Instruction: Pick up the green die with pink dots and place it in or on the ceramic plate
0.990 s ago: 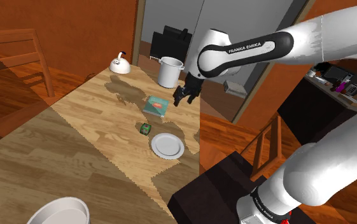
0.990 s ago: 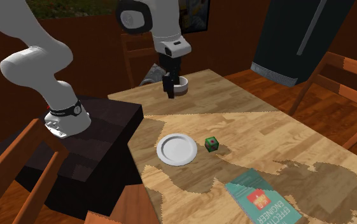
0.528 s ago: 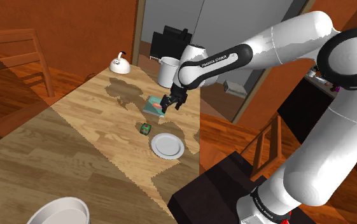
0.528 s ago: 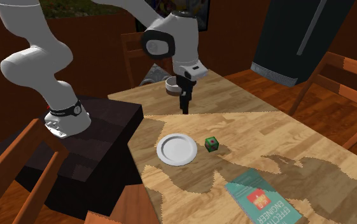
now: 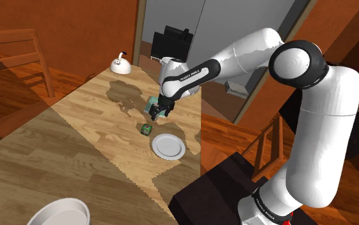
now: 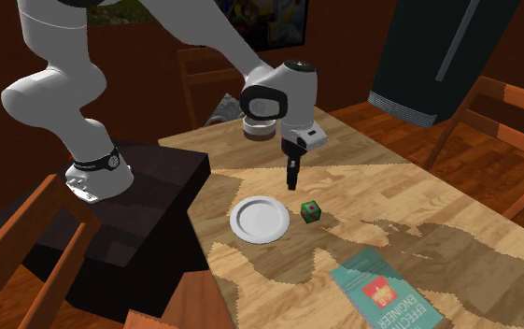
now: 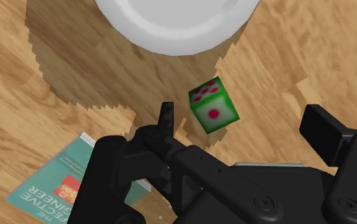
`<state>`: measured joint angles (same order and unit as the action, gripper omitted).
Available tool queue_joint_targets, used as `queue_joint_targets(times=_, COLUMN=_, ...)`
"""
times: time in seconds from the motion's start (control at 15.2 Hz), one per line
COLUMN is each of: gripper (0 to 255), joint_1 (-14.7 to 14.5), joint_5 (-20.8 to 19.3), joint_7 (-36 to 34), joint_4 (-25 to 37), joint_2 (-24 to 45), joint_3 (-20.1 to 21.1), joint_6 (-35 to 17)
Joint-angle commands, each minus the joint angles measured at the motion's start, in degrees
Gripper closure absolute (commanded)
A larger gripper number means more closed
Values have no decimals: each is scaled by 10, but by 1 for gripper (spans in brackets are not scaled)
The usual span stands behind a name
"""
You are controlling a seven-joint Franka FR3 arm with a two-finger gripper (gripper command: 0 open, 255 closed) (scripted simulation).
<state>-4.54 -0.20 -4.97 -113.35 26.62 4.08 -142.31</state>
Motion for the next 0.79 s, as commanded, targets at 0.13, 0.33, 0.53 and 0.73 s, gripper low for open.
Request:
queue_joint_targets(times=0.13, gripper=0, joint_1=-10, joint_5=-13, joint_7=-6, joint_4=83, joint_2=93, joint_3=-6, joint_6=-3)
queue_joint_targets(times=0.33, gripper=0, joint_1=-17, joint_5=-20, joint_7=-8, joint_4=155, joint_2=164, joint_3=-11, joint_6=3)
queue_joint_targets(times=0.53, gripper=0, joint_1=-24, joint_5=-25, joint_7=-9, joint_4=236, joint_2=238, joint_3=-15, joint_6=17)
queue_joint_targets(times=0.73, gripper=0, joint_1=-25, joint_5=-25, joint_7=-10, joint_4=250, joint_2=257, joint_3=-16, joint_6=11)
